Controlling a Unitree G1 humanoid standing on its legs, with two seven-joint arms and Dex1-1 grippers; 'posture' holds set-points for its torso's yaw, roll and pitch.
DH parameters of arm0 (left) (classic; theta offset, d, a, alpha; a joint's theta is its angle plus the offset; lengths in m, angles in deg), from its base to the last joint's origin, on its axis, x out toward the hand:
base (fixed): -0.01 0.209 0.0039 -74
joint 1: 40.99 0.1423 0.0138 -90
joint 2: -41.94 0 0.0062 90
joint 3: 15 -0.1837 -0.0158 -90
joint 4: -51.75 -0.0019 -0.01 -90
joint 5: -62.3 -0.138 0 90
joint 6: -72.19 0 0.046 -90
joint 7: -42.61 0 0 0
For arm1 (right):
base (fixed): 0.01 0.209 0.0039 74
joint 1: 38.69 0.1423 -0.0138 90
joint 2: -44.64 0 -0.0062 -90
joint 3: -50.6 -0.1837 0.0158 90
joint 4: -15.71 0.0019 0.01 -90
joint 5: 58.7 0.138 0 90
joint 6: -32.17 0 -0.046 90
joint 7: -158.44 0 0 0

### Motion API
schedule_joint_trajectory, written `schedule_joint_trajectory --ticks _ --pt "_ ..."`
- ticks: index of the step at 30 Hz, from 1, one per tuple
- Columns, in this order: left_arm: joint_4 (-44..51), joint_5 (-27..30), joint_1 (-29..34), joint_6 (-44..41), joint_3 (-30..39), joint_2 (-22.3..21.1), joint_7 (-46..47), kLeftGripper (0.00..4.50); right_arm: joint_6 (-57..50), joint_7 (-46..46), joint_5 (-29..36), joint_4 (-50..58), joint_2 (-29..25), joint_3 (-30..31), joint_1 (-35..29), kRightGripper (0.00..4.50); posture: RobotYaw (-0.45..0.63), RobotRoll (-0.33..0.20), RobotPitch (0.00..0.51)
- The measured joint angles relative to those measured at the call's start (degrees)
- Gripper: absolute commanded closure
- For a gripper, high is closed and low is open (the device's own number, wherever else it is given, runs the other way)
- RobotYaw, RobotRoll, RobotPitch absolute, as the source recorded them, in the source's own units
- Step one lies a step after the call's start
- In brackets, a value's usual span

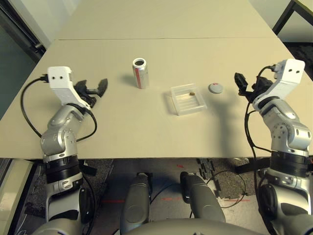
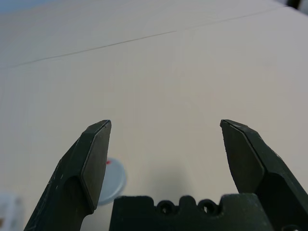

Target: Pour the medicine from the bottle into the box.

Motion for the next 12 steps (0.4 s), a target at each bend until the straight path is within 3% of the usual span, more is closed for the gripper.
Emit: schedule_joint_trajectory --ticks 8,12 --pt "-21.0 -0.4 -7.0 13.6 2.5 -10.2 -2.9 0.01 3.7 -4.5 -0.9 -1.5 -0.1 -1.9 -2.1 0.00 0.11 0.000 0.212" --pt "-31.6 -1.2 -10.3 21.4 2.5 -13.2 -5.3 0.01 5.3 -4.9 -0.9 -2.0 -0.2 -2.3 -3.2 0.00 0.11 0.000 0.220"
